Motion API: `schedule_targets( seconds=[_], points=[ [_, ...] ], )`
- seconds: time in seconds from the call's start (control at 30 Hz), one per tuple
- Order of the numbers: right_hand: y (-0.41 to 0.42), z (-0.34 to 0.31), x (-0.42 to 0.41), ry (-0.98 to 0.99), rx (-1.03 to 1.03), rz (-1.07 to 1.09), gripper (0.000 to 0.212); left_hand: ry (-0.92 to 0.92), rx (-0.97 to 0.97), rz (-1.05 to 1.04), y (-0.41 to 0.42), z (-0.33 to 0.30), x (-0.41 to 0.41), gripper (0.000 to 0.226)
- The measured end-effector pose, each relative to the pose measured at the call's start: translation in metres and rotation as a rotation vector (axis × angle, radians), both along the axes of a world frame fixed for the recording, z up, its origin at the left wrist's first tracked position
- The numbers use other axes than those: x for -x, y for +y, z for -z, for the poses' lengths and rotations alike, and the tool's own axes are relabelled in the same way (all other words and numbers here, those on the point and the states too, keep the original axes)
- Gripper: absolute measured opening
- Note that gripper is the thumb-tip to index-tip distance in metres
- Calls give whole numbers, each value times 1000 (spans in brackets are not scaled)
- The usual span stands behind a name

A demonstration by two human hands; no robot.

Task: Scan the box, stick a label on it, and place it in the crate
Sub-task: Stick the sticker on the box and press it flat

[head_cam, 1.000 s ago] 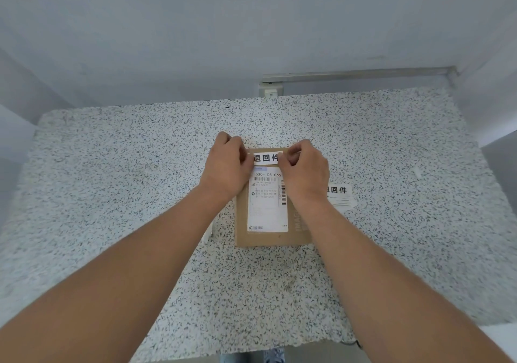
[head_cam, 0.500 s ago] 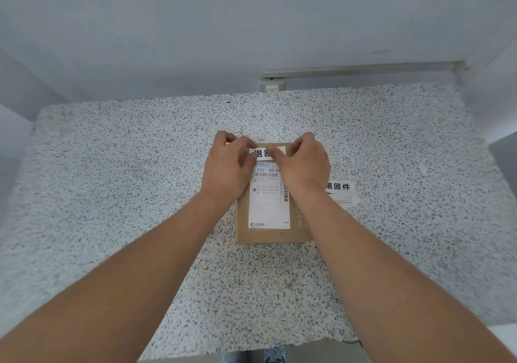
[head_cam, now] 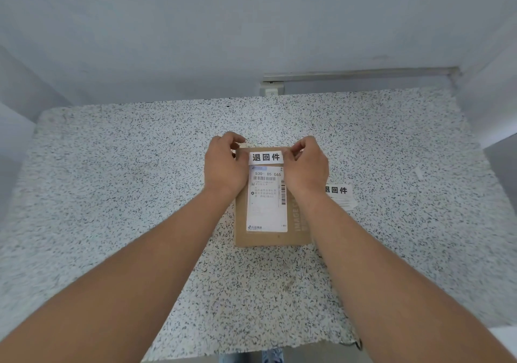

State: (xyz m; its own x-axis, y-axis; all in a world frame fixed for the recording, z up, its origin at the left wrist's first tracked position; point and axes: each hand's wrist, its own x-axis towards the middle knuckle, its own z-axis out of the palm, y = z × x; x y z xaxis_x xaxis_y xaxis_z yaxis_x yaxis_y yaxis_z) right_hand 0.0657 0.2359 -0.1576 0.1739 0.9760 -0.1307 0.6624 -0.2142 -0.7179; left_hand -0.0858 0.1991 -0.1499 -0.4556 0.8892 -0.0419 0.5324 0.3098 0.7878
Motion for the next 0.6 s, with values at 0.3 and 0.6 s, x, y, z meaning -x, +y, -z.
schedule_targets(
  seconds=[0.3, 0.6],
  points=[
    [-19, -11, -5, 86, 23, -78, 44, -88, 74, -11, -11, 1, 3, 50],
    [-21, -16, -10, 138, 49, -58, 22, -254, 64, -31, -28, 2, 5, 48]
  ],
)
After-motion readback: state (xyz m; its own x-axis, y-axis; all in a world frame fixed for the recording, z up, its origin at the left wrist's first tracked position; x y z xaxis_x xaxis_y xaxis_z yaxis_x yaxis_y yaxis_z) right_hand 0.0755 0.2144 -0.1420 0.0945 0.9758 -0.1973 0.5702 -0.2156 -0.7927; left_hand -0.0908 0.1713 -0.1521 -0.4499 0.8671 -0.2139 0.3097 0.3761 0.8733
